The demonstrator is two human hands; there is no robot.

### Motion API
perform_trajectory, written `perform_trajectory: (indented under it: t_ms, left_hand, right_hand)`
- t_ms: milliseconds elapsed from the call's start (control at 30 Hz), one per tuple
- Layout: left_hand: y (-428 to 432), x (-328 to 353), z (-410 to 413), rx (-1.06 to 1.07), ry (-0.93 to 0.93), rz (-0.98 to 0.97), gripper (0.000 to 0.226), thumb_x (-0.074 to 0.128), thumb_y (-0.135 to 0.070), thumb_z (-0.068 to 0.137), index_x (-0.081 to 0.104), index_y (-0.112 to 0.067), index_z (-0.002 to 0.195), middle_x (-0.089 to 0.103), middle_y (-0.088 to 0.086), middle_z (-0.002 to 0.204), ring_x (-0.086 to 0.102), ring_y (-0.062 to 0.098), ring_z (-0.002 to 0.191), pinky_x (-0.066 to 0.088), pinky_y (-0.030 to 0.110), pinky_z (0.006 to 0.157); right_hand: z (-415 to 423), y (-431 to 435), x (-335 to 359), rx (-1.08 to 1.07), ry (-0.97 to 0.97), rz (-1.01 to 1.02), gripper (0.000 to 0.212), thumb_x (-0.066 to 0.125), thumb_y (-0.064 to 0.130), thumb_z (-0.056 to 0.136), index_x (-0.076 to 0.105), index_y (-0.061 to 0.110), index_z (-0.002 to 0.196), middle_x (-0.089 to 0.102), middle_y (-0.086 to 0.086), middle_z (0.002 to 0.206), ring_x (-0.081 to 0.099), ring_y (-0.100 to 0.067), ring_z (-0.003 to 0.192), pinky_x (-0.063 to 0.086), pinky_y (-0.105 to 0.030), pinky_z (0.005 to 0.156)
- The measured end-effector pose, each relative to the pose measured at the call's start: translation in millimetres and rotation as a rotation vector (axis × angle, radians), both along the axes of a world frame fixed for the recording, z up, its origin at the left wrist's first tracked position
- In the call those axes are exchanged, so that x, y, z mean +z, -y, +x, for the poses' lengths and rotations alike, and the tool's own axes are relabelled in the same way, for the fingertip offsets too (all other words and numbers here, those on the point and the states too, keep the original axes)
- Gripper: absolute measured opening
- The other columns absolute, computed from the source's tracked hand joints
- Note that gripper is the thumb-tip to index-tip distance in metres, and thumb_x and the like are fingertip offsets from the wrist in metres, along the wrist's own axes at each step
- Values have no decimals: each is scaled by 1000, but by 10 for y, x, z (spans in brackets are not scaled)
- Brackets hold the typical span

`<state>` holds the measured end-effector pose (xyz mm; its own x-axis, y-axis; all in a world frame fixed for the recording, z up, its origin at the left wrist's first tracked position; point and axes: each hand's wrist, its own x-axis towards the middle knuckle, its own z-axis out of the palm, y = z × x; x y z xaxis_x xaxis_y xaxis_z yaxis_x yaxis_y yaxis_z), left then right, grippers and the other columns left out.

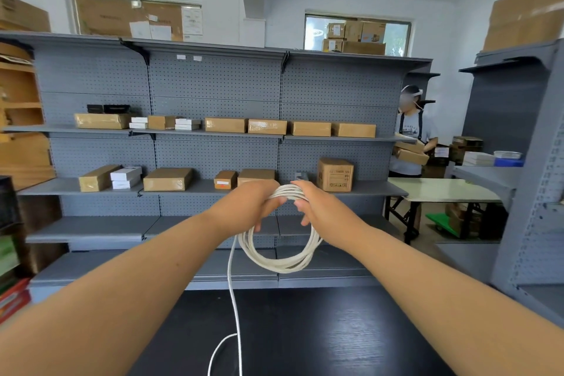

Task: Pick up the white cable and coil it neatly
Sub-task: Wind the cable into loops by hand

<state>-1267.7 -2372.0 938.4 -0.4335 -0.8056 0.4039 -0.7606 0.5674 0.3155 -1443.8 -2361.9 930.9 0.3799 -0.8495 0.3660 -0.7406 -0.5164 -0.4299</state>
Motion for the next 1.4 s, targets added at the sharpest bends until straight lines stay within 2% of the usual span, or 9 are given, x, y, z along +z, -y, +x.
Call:
perform_trajectory:
  t_ms: [133, 333, 567, 700, 833, 967, 1033, 1133, 1400]
  left_hand:
    - [-29, -25, -2, -20, -112, 60, 24, 44, -30, 97, 51, -10, 86, 50, -3, 65, 52, 2, 38, 45, 28, 57]
    - [-85, -160, -47, -63, -485, 286, 13, 52, -23, 94, 55, -10, 92, 57, -1, 66, 59, 13, 54, 48, 24, 60]
    - [-117, -284, -54, -113, -836, 462, 8, 51, -15, 94, 56, -13, 100, 57, 2, 72, 63, 16, 70, 53, 35, 81]
    - [-116, -255, -155, 64, -640, 201, 15, 39, -23, 99, 51, -14, 99, 57, 4, 69, 56, 0, 54, 46, 17, 63]
    - [-61, -222, -167, 193, -396, -42, 16, 35, -20, 99, 47, -10, 92, 54, 7, 69, 58, 23, 62, 41, 28, 53]
    - [-17, -127, -139, 263, -177, -95, 15, 37, -14, 98, 48, -5, 95, 56, 13, 76, 52, 25, 64, 40, 37, 59]
    - [-6, -60, -130, 267, -108, -88, 14, 36, -15, 98, 46, -7, 92, 55, 10, 73, 50, 24, 61, 39, 37, 59]
    - [21, 21, -142, 246, 85, -94, 13, 37, -16, 98, 40, -12, 86, 43, -1, 63, 45, 19, 55, 33, 30, 53]
    - [-59, 149, -217, 126, 324, -33, 11, 40, -13, 96, 44, -12, 86, 54, 11, 80, 43, 22, 65, 35, 31, 63]
  right_hand:
    - [29, -6, -19, -39, -41, -110, 31, 33, 25, 101, 39, 14, 130, 39, 11, 83, 42, -2, 66, 33, -29, 69]
    - [19, -25, -19, -121, -2, -184, 25, 32, 24, 101, 45, 9, 116, 46, 1, 83, 45, -19, 77, 32, -31, 66]
    - [-63, -22, -33, -283, 401, -182, 20, 31, 25, 101, 45, 13, 108, 46, 2, 74, 52, -23, 63, 52, -41, 58]
    - [-18, -8, -104, -293, 581, -147, 21, 32, 21, 101, 46, 13, 113, 46, 1, 75, 48, -14, 61, 52, -28, 50]
    - [-24, -3, -210, -275, 633, -1, 15, 29, 23, 101, 42, 17, 107, 46, 2, 74, 55, -14, 60, 43, -14, 46]
    - [-86, -2, -257, -276, 418, 21, 32, 35, 28, 99, 39, 12, 126, 56, -9, 111, 54, -20, 90, 43, -32, 76]
    - [-100, 0, -263, -279, 304, -32, 48, 41, 30, 98, 27, 11, 140, 38, -11, 139, 45, -23, 118, 37, -32, 92]
    - [-71, -8, -221, -211, 213, -95, 57, 46, 25, 96, 19, 13, 145, 24, -8, 149, 27, -24, 138, 26, -35, 111]
    - [14, -23, -173, -89, 61, 54, 30, 37, 23, 99, 38, 15, 128, 54, -10, 111, 53, -25, 96, 43, -38, 83]
